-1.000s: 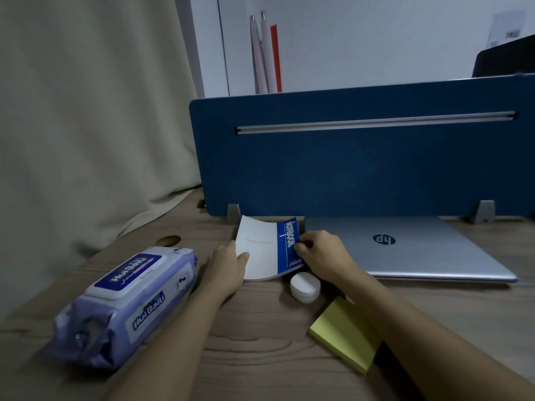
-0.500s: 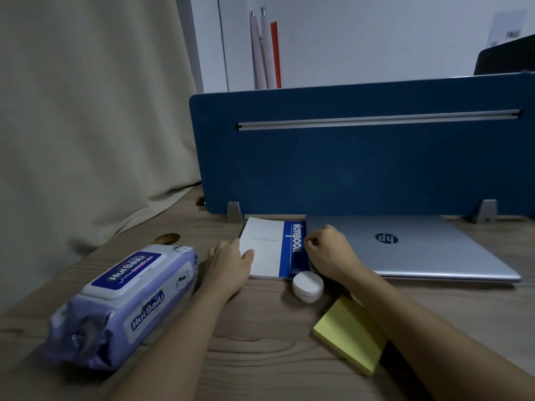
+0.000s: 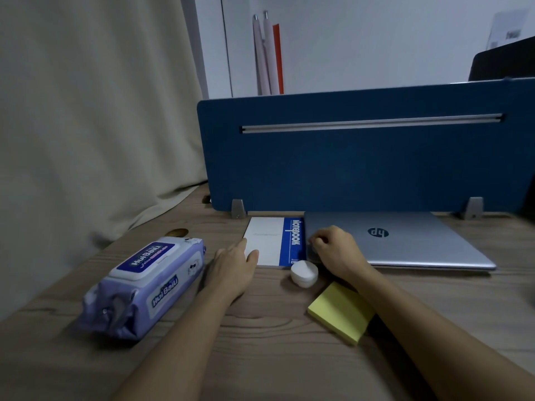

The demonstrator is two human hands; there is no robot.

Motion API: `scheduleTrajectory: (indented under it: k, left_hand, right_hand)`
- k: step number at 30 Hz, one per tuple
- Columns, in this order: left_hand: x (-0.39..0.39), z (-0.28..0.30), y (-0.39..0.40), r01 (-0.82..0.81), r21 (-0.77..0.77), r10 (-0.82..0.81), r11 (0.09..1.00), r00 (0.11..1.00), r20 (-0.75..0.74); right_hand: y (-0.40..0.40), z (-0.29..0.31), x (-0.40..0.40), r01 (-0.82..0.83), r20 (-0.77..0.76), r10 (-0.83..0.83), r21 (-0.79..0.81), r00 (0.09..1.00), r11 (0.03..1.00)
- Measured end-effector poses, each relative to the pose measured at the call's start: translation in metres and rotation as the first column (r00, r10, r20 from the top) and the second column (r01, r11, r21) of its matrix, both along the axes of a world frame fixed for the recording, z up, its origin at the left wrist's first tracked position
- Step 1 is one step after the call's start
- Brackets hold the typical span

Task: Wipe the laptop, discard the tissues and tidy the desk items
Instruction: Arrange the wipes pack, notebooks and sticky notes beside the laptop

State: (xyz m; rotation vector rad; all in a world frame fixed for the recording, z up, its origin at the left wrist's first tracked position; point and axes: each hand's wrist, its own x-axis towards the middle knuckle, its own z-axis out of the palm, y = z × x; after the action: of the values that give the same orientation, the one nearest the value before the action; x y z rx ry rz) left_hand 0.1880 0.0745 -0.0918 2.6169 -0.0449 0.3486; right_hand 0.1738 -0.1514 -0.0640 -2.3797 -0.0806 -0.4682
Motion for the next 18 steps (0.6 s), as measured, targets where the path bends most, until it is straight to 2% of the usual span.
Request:
scheduleTrajectory:
  k: [4,9,12,16,18]
  left_hand:
    - [-0.027,0.003,0.002,0.098,-0.07,-0.097,0.993,0.995,0.025]
    - [-0.064,0.005,0.0,0.199,-0.126,-0.191,0.972,0.979,0.071]
    - [-0.086,0.004,-0.006,0.278,-0.138,-0.274,0.951,0.961,0.051]
    - [-0.104,0.004,-0.018,0.336,-0.143,-0.333,0.931,0.942,0.047]
    - [-0.108,0.004,-0.022,0.348,-0.096,-0.345,0.933,0.937,0.048]
  right_hand:
    - [-0.017,-0.006,-0.033,-0.016,0.02,0.014,0.077,1.0,0.997]
    - [-0.039,-0.009,-0.069,-0.003,-0.058,0.015,0.197,0.998,0.98]
    - [-0.045,-0.008,-0.097,-0.067,-0.101,0.1,0.289,0.99,0.955]
    - [-0.05,-0.009,-0.123,-0.222,-0.253,0.267,0.195,0.93,0.955]
    - [-0.051,-0.011,-0.133,-0.261,-0.319,0.264,0.054,0.91,0.964]
